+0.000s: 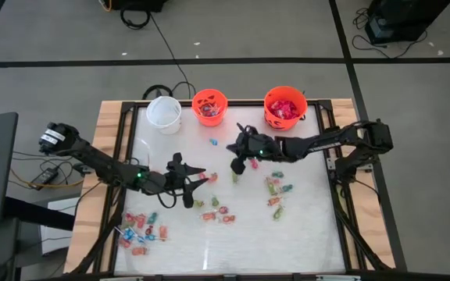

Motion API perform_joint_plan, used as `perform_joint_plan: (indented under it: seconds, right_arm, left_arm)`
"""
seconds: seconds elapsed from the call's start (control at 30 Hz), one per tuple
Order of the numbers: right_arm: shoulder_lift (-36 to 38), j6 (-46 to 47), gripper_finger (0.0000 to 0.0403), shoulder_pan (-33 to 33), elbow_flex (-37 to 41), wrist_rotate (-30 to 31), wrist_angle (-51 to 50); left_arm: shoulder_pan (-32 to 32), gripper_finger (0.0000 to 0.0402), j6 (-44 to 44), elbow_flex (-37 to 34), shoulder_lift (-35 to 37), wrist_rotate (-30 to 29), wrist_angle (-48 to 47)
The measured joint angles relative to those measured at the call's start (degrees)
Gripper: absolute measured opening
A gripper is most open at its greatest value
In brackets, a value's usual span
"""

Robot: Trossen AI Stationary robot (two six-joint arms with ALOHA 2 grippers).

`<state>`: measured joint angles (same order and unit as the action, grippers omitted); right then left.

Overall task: Sort candy by brand, put in halloween buckets
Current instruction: Put the blue lollipop into the left orange bucket

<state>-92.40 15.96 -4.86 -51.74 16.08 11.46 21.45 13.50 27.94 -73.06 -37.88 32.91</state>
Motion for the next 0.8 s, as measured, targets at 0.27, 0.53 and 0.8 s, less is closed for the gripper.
perform_joint_plan:
  seconds: [0.27, 0.53, 0.8]
  right_arm:
    - [-8.31, -4.21, 0.0009, -6.52, -9.35, -2.18, -7.91]
    - [-14.84, -11.28, 0.0009, -10.75, -23.0, -2.84, -15.88]
    - [-17.33, -13.08, 0.0009, -17.89, -29.9, -0.85, -16.58]
  left_arm:
    - [-0.07, 0.0168, 1.0, 0.0, 0.35, -0.52, -7.62]
    - [-0.31, 0.0168, 2.96, 0.0, 0.37, -1.01, -11.42]
    - [-0.39, 0.0168, 5.35, 0.0, 0.37, -1.52, -17.97]
